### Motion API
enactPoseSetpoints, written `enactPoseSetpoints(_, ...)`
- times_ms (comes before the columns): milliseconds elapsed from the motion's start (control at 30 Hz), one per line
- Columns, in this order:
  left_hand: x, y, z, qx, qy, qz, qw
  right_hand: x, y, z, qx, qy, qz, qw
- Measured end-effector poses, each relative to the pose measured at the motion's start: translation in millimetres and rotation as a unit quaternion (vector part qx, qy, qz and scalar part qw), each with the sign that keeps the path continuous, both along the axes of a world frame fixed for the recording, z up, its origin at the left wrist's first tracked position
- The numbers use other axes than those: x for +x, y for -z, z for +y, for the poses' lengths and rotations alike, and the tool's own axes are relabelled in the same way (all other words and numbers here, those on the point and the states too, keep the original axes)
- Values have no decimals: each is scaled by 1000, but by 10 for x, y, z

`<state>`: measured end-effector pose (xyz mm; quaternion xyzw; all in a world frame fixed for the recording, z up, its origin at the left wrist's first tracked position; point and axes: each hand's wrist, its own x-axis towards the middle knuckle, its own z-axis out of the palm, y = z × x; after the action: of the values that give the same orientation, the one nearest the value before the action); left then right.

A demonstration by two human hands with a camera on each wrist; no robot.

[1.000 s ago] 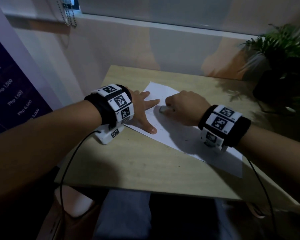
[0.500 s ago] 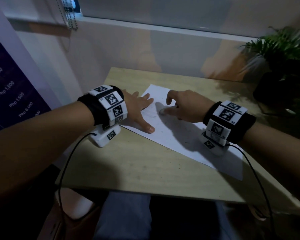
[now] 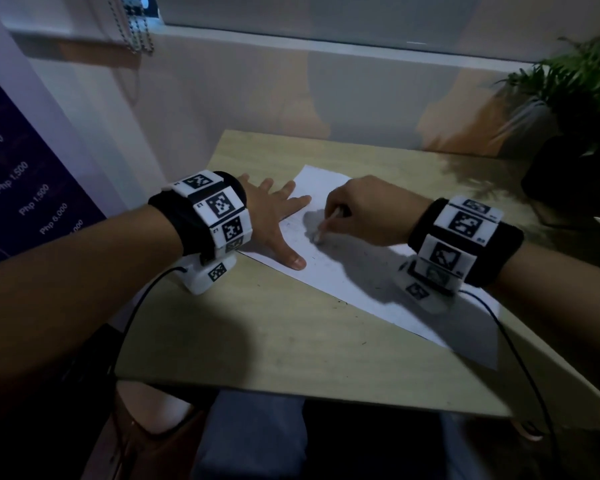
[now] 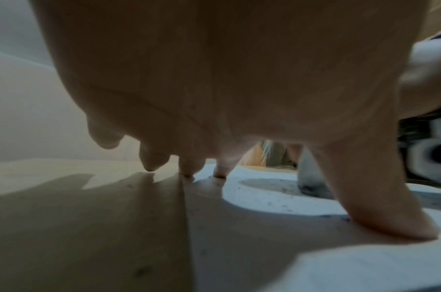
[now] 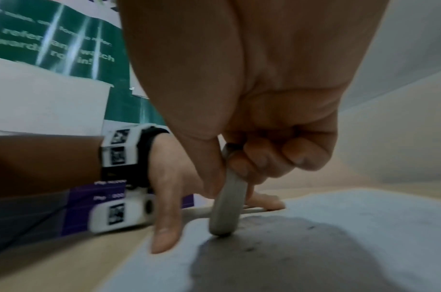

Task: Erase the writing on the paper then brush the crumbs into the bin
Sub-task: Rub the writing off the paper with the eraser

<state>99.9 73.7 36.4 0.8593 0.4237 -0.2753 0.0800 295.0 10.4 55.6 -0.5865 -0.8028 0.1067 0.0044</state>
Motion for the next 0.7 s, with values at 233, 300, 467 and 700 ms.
enactPoseSetpoints(233, 13, -6, -19, 2, 1, 5, 1000, -68, 48, -49, 29, 8, -55, 998)
enactPoseSetpoints(300, 20, -4, -19, 4, 0, 6, 1000, -105, 21, -140, -19, -34, -4, 999)
enactPoseSetpoints(467, 13, -5, -38, 10, 2, 1, 1000, 86, 6, 112, 23, 68, -19, 997)
enactPoseSetpoints(700, 35, -29, -35, 1, -6, 7, 1000, -130, 64, -159, 1, -23, -12, 1000)
